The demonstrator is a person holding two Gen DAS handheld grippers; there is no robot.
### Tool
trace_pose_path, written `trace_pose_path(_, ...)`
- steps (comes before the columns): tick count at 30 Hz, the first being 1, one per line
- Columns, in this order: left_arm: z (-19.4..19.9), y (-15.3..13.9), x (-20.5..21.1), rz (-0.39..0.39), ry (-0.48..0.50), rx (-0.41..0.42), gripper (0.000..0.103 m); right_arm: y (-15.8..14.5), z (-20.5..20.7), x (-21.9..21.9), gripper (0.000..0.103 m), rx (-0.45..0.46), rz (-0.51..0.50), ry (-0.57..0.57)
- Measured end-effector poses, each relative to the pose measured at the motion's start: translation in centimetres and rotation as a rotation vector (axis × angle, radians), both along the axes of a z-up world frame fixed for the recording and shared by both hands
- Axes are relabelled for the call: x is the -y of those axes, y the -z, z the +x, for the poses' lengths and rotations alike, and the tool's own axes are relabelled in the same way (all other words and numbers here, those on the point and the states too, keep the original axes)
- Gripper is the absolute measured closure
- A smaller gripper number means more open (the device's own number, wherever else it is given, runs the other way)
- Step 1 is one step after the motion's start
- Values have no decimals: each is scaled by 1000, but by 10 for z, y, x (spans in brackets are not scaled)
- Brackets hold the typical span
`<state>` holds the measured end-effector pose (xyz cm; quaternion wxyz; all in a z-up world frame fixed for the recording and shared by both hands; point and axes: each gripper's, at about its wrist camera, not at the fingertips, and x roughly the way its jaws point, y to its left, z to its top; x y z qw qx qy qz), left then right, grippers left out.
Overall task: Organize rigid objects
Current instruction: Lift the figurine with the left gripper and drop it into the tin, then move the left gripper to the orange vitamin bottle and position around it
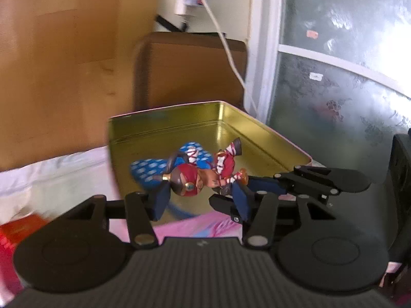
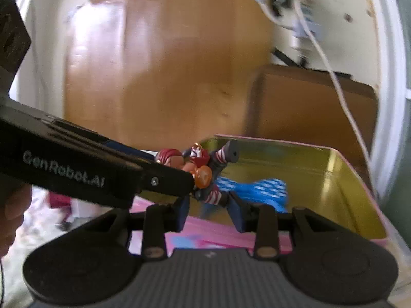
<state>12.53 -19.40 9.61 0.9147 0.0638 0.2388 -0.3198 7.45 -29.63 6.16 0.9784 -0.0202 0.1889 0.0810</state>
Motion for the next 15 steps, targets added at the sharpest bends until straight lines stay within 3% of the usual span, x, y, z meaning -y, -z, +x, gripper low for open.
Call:
trace_pose_path(5,18,12,33,-12,33,-29,48,4,15,29,70,-41,-9,56)
trace_pose_path(7,24,17,44,3,11,-32,46,7,25,34,66,-59,-27,92)
trace_pose_path(9,25,17,50,20,-23,-21,41,10,29,40,54,-64,-27,147)
trace_pose_path(15,16,4,31,-37,-86,-4,41,13,25,66,54,-54,105,249)
